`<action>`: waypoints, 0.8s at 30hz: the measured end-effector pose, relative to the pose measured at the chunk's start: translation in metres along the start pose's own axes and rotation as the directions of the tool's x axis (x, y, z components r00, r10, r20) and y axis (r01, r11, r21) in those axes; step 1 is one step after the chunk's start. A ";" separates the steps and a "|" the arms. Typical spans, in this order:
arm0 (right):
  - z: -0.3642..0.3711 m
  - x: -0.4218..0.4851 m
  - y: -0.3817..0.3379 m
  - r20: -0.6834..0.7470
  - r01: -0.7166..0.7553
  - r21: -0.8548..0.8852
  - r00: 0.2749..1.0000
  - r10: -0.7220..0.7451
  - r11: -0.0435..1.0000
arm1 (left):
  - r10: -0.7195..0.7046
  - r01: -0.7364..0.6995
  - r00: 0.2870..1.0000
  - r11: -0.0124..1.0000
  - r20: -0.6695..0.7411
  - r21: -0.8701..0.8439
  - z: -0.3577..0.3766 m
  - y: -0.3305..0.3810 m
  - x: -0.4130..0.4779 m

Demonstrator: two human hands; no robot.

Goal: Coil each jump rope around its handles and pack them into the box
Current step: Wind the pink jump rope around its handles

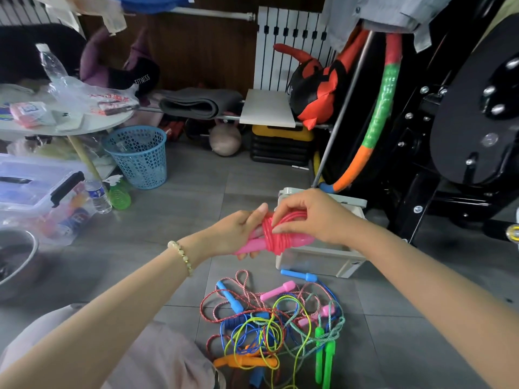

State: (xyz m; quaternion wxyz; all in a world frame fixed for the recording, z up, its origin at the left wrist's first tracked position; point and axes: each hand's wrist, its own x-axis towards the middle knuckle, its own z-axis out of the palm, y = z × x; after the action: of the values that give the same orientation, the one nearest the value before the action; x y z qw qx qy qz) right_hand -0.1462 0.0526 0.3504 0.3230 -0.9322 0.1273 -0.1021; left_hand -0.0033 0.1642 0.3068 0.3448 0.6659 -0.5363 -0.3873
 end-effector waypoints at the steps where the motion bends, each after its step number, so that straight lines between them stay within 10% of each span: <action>1: -0.002 0.001 0.001 -0.002 -0.007 0.014 1.000 0.007 1.000 | 0.011 -0.011 1.000 1.000 0.007 -0.011 -0.002 0.001 0.000; 24: -0.015 0.009 -0.005 0.308 -0.123 0.096 0.947 0.088 0.988 | 0.069 -0.080 0.963 0.996 0.262 0.029 -0.005 0.007 -0.015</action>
State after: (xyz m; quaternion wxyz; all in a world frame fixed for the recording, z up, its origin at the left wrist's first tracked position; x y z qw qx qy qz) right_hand -0.1412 0.0447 0.3658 0.3965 -0.9087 0.1197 0.0525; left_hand -0.0036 0.1774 0.3171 0.2725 0.5953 -0.6091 -0.4476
